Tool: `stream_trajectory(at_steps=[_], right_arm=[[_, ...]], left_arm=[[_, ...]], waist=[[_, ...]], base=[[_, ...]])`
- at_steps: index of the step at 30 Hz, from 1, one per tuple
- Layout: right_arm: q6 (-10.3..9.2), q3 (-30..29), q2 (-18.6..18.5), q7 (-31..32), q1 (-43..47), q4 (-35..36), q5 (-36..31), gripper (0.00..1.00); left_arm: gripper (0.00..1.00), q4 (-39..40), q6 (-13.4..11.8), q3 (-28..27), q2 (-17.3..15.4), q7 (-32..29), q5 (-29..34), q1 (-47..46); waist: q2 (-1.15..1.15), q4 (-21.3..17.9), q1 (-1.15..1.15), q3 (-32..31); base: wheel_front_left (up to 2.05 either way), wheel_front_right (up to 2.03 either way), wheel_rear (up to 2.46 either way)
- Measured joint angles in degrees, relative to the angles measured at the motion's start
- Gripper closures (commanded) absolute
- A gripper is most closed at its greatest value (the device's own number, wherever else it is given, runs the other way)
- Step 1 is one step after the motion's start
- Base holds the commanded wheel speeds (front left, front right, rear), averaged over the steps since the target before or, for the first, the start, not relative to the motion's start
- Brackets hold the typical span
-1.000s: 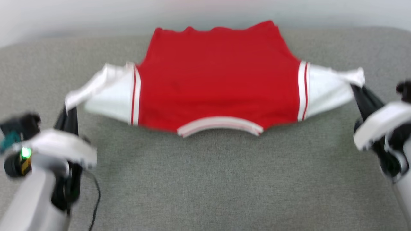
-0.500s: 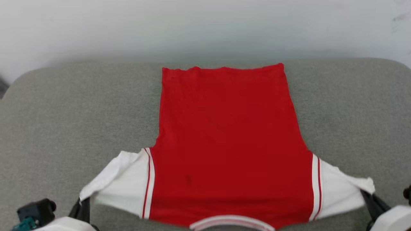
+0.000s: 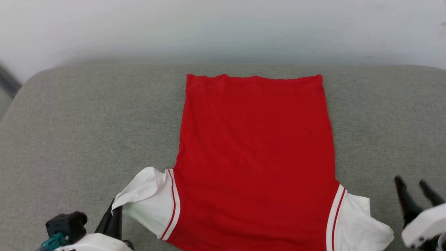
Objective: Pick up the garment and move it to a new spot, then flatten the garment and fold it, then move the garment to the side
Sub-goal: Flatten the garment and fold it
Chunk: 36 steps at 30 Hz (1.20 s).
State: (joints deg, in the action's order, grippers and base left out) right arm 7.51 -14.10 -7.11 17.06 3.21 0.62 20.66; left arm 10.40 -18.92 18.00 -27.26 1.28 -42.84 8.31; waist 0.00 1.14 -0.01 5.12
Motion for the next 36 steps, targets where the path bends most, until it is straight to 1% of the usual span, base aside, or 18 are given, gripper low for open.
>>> stream_trajectory(at_steps=[2, 4, 6, 8, 12, 15, 20, 23, 27, 31, 36], right_arm=[[-0.01, -1.4, -0.4, -2.0, -4.4, -2.5, 0.5, 0.0], [-0.01, -2.2, -1.7, -2.9, -9.1, -5.8, 1.0, 0.0], [-0.01, -2.2, -3.3, -2.9, -14.2, -9.3, 2.3, 0.0], [-0.01, -2.3, -5.2, -1.5, -19.5, -13.5, 3.5, 0.0], [-0.01, -2.4, -10.8, 4.2, -30.1, -20.8, 4.7, 0.0], [-0.01, -1.9, -14.8, 10.0, -37.3, -25.0, 4.6, 0.0], [-0.01, -0.8, -19.8, 20.0, -46.6, -28.5, 2.4, 0.0], [-0.01, -0.5, -21.7, 24.0, -50.8, -29.2, 1.5, 0.0], [-0.01, -0.8, -23.6, 29.0, -54.2, -30.4, 0.1, 0.0], [0.0, -0.5, -24.1, 32.0, -56.2, -30.5, -1.3, 0.0], [0.02, -2.6, -24.1, 36.1, -57.6, -31.4, -1.7, 0.0]], left_arm=[[1.0, 0.5, 0.3, 0.6, 0.5, 0.7, 1.0, -1.4], [1.0, 1.2, 0.6, 1.3, 0.9, 1.3, 1.8, -3.1], [1.0, 1.6, 1.1, 2.1, 1.4, 2.0, 2.6, -5.0], [1.0, 1.9, 1.7, 3.0, 2.6, 2.9, 3.4, -6.9], [1.0, 2.1, 3.1, 5.1, 4.8, 4.6, 4.5, -10.4], [1.0, 1.9, 4.2, 6.3, 6.4, 6.0, 5.2, -12.7], [1.0, 1.5, 6.0, 8.1, 8.5, 8.1, 5.9, -16.0], [1.0, 0.9, 7.2, 9.2, 9.7, 8.9, 6.3, -17.8], [1.0, 0.0, 8.3, 10.2, 11.2, 9.8, 6.5, -19.9], [1.0, -1.3, 9.2, 11.1, 12.1, 10.4, 6.5, -21.2], [1.0, -2.6, 9.9, 11.4, 12.8, 10.9, 6.8, -22.0]], waist=[[0.0, 0.7, 0.01, 0.7], [0.0, 1.7, 0.01, 1.6], [0.0, 2.8, 0.01, 2.8], [0.0, 4.2, 0.01, 4.2], [0.0, 7.1, 0.02, 7.6], [0.0, 9.7, 0.02, 10.5], [0.0, 14.0, 0.02, 15.7], [0.0, 16.5, 0.03, 18.7], [0.0, 19.6, 0.02, 22.6], [0.0, 21.7, 0.02, 26.0], [0.0, 23.1, 0.02, 28.9]], base=[[0.0, 0.0, 0.0], [0.0, 0.0, 0.0], [0.0, 0.0, 0.0], [0.0, 0.0, 0.0], [0.0, 0.0, 0.0], [0.0, 0.0, 0.0], [0.0, 0.0, 0.0], [0.0, 0.0, 0.0], [0.0, 0.0, 0.0], [0.0, 0.0, 0.0], [0.0, 0.0, 0.0]])
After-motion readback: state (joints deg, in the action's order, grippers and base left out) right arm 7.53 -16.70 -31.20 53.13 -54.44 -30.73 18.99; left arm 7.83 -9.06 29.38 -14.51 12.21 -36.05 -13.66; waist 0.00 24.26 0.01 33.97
